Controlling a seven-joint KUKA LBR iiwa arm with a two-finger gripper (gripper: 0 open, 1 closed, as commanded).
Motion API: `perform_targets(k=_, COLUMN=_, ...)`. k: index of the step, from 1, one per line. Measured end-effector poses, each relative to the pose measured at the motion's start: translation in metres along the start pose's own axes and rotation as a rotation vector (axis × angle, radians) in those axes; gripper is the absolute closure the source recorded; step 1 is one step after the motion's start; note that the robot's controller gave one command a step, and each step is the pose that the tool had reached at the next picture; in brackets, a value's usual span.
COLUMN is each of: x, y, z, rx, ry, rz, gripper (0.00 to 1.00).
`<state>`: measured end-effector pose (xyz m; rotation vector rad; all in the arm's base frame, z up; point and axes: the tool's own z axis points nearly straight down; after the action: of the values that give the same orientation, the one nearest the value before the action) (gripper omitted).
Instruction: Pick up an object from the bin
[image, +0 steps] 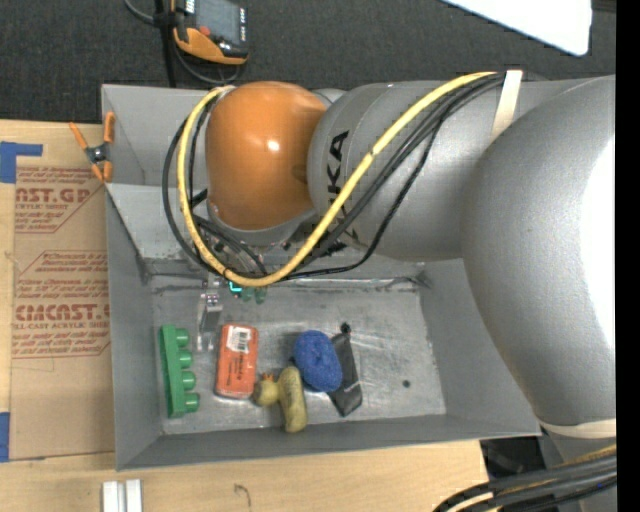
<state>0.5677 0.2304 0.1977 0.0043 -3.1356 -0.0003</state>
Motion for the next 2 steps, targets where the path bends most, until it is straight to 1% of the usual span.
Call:
perform_targets(k=1, x=-0.002, y=-0.001, z=-0.004, rx=-0.001, ry=-0.007, rz=0.002, gripper=0.0)
perform_targets(k=2, x=0.017, y=-0.001, z=0.05, rx=-0.003, ry=-0.012, rz=0.017, gripper=0.0)
